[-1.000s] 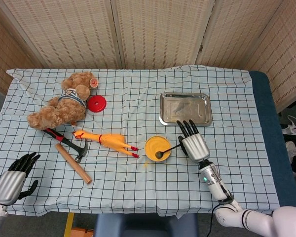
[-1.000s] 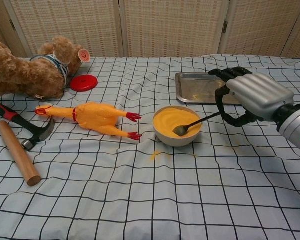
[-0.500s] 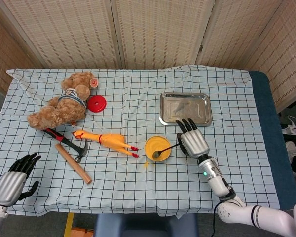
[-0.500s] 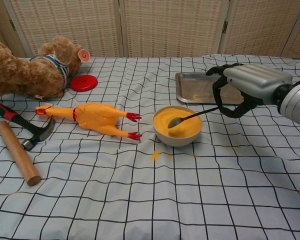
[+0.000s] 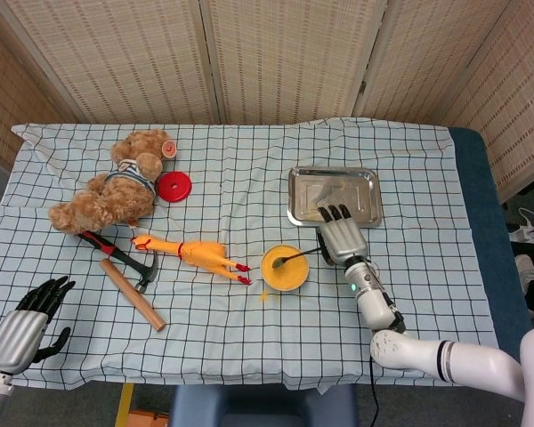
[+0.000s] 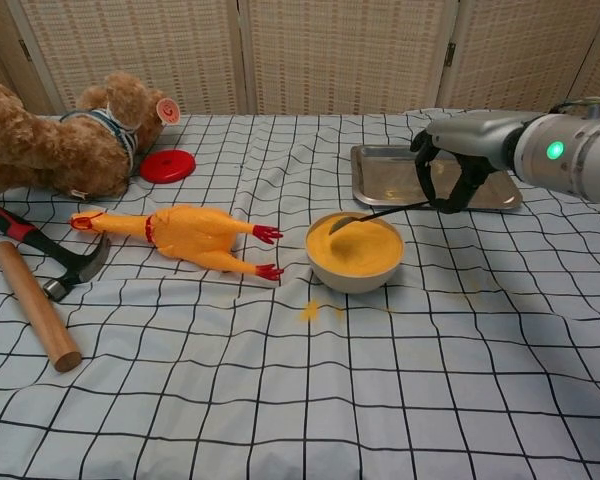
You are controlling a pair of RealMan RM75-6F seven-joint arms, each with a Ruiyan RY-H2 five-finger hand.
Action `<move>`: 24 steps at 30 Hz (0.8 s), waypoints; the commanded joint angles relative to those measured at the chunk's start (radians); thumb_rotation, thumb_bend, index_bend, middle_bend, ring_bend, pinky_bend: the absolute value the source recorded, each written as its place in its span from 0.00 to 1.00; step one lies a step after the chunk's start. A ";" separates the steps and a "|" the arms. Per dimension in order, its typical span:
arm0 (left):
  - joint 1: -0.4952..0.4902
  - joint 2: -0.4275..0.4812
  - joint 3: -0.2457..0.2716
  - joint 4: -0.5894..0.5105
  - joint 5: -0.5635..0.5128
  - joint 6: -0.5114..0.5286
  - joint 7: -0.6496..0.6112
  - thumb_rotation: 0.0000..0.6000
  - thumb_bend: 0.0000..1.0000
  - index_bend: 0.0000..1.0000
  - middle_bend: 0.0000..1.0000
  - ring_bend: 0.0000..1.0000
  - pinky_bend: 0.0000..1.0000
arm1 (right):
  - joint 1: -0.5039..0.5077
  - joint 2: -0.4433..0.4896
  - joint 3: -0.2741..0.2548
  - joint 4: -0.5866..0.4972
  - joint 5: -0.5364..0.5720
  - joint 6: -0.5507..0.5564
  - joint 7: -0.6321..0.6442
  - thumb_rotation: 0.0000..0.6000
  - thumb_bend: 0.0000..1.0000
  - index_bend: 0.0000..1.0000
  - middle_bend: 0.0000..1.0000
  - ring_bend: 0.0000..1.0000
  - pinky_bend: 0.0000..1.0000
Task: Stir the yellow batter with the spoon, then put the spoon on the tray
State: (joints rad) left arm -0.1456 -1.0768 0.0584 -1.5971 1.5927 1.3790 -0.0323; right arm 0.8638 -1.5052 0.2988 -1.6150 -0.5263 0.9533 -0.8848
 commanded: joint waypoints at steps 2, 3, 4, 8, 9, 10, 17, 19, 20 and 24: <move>0.001 0.001 0.000 0.001 0.000 0.002 -0.004 1.00 0.44 0.00 0.00 0.00 0.14 | 0.105 -0.027 0.015 0.032 0.152 -0.006 -0.057 1.00 0.60 0.87 0.08 0.00 0.00; 0.001 0.002 -0.001 0.001 0.001 0.003 -0.006 1.00 0.44 0.00 0.00 0.00 0.14 | 0.121 -0.033 0.009 0.043 0.170 -0.006 -0.064 1.00 0.60 0.87 0.08 0.00 0.00; 0.001 0.002 -0.001 0.002 0.001 0.003 -0.007 1.00 0.44 0.00 0.00 0.00 0.14 | 0.131 -0.036 0.004 0.049 0.184 -0.005 -0.070 1.00 0.60 0.87 0.08 0.00 0.00; 0.000 0.003 -0.001 0.003 0.000 0.001 -0.011 1.00 0.44 0.00 0.00 0.00 0.14 | 0.171 -0.043 -0.023 0.065 0.245 -0.001 -0.100 1.00 0.60 0.87 0.08 0.00 0.00; 0.000 0.003 0.000 0.003 0.001 0.001 -0.011 1.00 0.44 0.00 0.00 0.00 0.14 | 0.181 -0.043 -0.033 0.067 0.260 0.001 -0.111 1.00 0.60 0.87 0.08 0.00 0.00; 0.000 0.003 0.000 0.004 0.001 0.001 -0.012 1.00 0.44 0.00 0.00 0.00 0.14 | 0.189 -0.042 -0.039 0.068 0.270 0.004 -0.118 1.00 0.60 0.87 0.08 0.00 0.00; -0.002 0.002 0.000 0.004 0.000 -0.003 -0.012 1.00 0.44 0.00 0.00 0.00 0.14 | 0.237 -0.021 -0.086 0.049 0.336 0.023 -0.173 1.00 0.60 0.88 0.08 0.00 0.00; -0.002 0.001 -0.001 0.005 0.000 -0.002 -0.012 1.00 0.44 0.00 0.00 0.00 0.14 | 0.245 -0.013 -0.098 0.040 0.348 0.031 -0.182 1.00 0.60 0.89 0.08 0.00 0.00; -0.002 0.001 -0.001 0.004 0.000 -0.003 -0.012 1.00 0.44 0.00 0.00 0.00 0.14 | 0.248 -0.009 -0.104 0.035 0.357 0.033 -0.186 1.00 0.60 0.89 0.08 0.00 0.00; -0.003 0.001 0.000 0.005 0.002 -0.003 -0.009 1.00 0.44 0.00 0.00 0.00 0.14 | 0.268 0.021 -0.128 0.009 0.398 0.029 -0.209 1.00 0.61 0.89 0.08 0.00 0.00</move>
State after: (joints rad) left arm -0.1480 -1.0760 0.0587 -1.5926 1.5942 1.3758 -0.0418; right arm 1.1235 -1.4953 0.1793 -1.5955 -0.1379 0.9845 -1.0858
